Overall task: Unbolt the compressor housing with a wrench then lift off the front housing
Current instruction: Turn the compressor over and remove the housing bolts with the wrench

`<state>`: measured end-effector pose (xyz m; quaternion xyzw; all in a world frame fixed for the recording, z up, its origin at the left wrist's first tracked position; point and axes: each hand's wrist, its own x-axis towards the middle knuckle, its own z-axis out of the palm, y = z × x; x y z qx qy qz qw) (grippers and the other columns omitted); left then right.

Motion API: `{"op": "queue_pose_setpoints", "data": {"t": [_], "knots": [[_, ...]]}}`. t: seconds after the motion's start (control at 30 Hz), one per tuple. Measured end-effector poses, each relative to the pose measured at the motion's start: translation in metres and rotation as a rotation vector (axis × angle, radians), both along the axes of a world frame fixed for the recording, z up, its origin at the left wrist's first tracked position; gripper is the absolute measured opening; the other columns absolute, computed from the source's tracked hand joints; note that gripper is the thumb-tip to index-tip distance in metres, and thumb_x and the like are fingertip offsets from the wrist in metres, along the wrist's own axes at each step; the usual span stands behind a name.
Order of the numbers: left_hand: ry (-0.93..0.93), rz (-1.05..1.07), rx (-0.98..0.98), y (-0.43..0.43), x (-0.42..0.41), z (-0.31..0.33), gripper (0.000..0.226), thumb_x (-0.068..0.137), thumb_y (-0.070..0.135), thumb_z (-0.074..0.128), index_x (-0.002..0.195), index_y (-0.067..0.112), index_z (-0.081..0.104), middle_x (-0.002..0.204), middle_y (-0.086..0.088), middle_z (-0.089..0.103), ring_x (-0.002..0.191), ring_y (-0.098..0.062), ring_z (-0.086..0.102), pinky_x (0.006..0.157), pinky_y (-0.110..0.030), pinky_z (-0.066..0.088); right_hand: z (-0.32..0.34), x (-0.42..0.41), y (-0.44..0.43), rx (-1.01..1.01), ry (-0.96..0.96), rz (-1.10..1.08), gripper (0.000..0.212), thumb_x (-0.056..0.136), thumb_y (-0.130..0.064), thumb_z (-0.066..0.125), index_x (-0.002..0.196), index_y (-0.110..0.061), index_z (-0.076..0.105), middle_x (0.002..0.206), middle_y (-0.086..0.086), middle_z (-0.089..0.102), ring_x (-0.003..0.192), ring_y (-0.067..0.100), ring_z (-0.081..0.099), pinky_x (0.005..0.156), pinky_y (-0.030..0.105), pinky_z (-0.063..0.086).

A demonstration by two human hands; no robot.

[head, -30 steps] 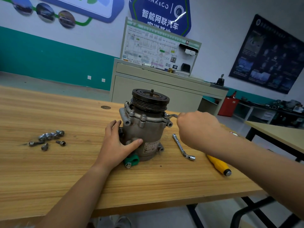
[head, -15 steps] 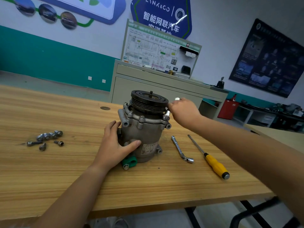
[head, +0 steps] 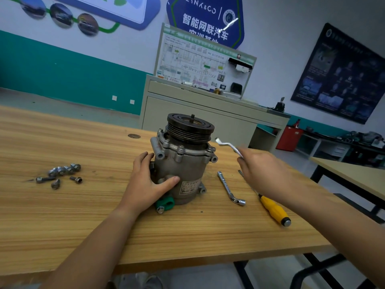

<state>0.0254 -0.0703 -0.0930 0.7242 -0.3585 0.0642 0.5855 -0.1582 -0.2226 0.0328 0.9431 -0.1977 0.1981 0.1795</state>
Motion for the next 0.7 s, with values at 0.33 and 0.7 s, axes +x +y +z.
{"op": "queue_pose_setpoints", "data": {"t": [0.33, 0.7], "knots": [[-0.009, 0.011, 0.014, 0.0, 0.0, -0.002, 0.099, 0.068, 0.047, 0.075, 0.146, 0.014, 0.023, 0.15, 0.005, 0.017, 0.118, 0.002, 0.022, 0.098, -0.019, 0.025, 0.027, 0.015, 0.039, -0.287, 0.358, -0.128, 0.021, 0.089, -0.002, 0.043, 0.109, -0.009, 0.047, 0.059, -0.002, 0.03, 0.047, 0.012, 0.029, 0.039, 0.024, 0.022], [0.031, 0.017, 0.032, 0.003, -0.002, 0.002, 0.101, 0.063, 0.054, 0.072, 0.145, 0.016, 0.026, 0.15, 0.007, 0.017, 0.128, -0.002, 0.022, 0.103, -0.019, 0.021, 0.041, 0.016, 0.039, -0.336, 0.478, -0.088, 0.018, 0.095, -0.032, 0.033, 0.098, -0.017, 0.043, 0.06, -0.005, 0.037, 0.049, 0.007, 0.036, 0.041, 0.021, 0.025]]}}
